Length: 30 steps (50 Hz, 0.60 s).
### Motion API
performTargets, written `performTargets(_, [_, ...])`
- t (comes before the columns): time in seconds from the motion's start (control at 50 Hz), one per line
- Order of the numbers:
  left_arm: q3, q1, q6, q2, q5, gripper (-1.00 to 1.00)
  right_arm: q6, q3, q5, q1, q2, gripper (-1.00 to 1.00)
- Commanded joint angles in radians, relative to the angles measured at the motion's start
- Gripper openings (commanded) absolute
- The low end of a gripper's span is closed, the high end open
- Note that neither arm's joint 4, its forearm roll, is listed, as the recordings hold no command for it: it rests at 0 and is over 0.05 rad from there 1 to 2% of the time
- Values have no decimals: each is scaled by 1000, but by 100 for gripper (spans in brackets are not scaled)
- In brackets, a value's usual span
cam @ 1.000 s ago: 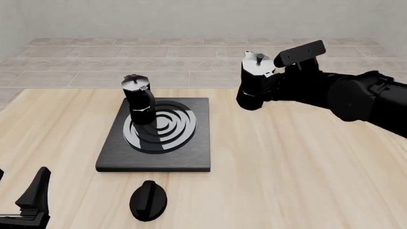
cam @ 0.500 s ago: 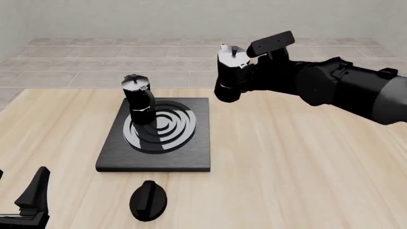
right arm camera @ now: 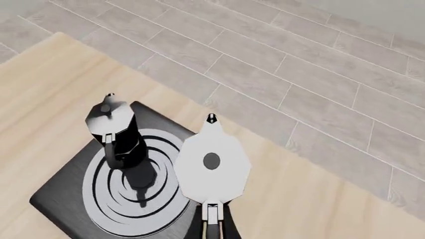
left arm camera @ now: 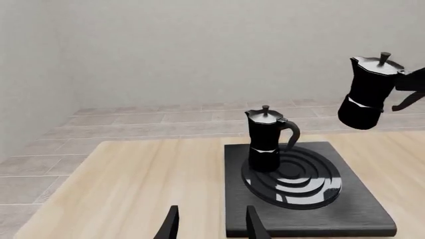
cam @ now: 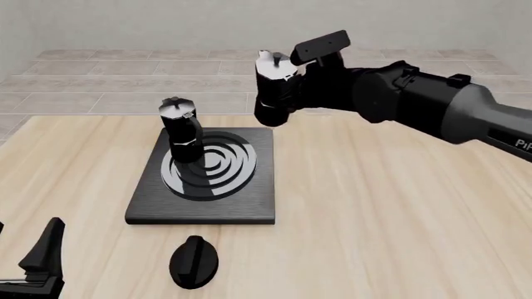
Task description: Put both moka pots on the stove.
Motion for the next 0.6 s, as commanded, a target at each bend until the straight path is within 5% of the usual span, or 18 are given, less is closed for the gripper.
performTargets(0.02, [1, 1, -3, 1, -1, 100, 20, -94, 2, 29, 34, -100])
performTargets(0.6, [0, 0, 3, 0, 0, 100, 45, -89, -28, 95, 77, -100])
